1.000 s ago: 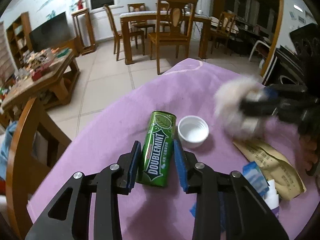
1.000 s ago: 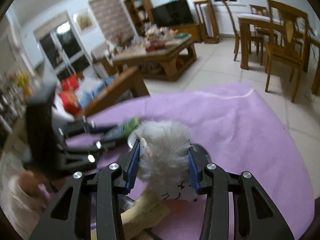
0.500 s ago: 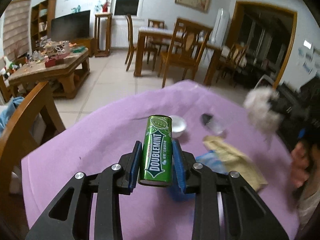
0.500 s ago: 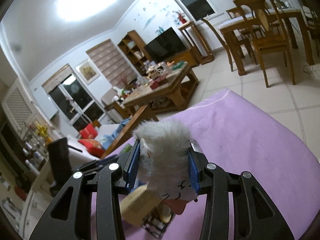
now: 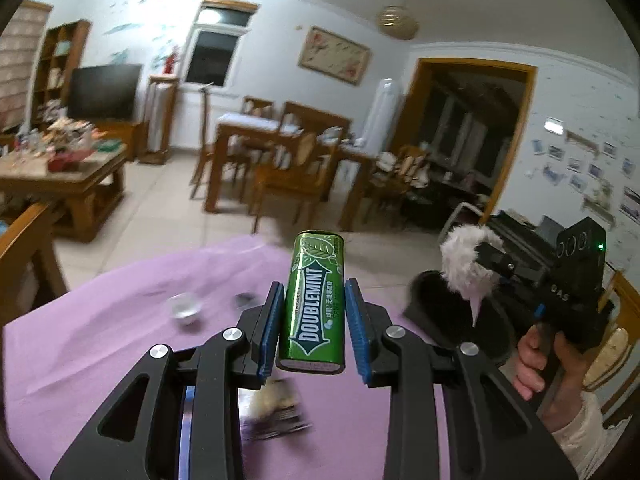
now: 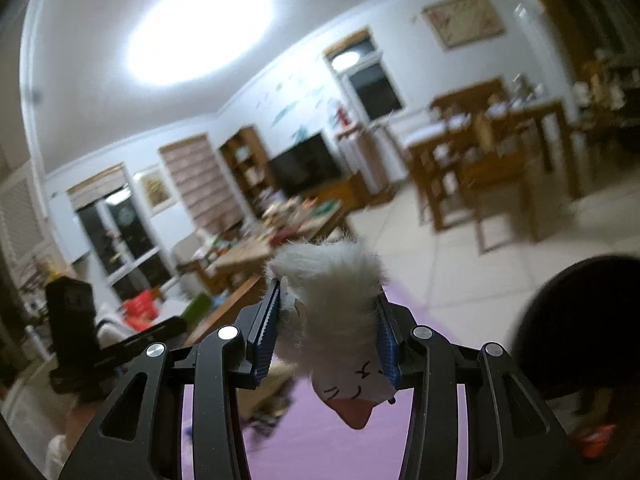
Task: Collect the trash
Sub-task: 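Carry the green can and fluffy toy over the bin and open both tools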
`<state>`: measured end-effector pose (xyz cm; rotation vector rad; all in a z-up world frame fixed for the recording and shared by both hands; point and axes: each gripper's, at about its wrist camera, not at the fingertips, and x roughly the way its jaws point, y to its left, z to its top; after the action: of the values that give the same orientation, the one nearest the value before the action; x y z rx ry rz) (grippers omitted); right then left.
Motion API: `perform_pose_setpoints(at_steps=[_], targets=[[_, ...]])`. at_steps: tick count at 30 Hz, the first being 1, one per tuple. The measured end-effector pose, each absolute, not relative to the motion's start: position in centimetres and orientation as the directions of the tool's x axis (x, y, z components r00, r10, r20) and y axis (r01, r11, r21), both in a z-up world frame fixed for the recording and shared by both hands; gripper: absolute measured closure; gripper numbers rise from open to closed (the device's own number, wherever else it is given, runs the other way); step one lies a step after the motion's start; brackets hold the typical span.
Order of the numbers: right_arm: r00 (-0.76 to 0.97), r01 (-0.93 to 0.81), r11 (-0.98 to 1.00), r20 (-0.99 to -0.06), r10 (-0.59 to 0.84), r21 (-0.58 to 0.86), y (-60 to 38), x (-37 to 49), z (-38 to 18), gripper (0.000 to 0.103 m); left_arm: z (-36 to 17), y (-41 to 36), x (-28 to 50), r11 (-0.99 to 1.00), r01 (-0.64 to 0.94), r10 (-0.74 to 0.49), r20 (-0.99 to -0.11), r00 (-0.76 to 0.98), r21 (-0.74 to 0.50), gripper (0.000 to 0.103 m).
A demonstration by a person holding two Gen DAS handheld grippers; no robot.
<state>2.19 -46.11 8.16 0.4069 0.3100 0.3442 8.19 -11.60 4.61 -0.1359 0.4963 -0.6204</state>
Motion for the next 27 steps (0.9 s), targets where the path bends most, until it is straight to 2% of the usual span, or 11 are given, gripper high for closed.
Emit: perform_pose_setpoints(at_steps=[5, 12, 18, 27], targets=[[0.949, -0.151, 0.884, -0.187, 0.255, 0.442, -54.4, -2.5, 8.3, 0.061, 5.2, -19.0, 7.5, 0.740, 0.615, -0.671, -0.372, 0.642, -0.274, 0.073], [0.974, -0.013, 0.870, -0.190, 0.123, 0.494, -65.4, -7.4, 6.3, 0.061, 3.5, -30.0, 6.8, 0.635, 0.722, -0.759, -0.397, 0.516, -0.276, 0.073], [0.975, 0.037, 0.853, -0.208, 0.084, 0.521, -70.5, -8.8, 3.7, 0.061, 1.3, -36.1, 6.3, 0.591, 0.759, -0.778, -0.443, 0.446, -0.274, 0.073], [0.958, 0.078, 0.827, -0.270, 0.092, 0.557, -73.3, -6.4, -0.7, 0.061, -1.7, -39.8, 6.2, 0.592, 0.759, -0.757, -0.510, 0.408, -0.271, 0.073]])
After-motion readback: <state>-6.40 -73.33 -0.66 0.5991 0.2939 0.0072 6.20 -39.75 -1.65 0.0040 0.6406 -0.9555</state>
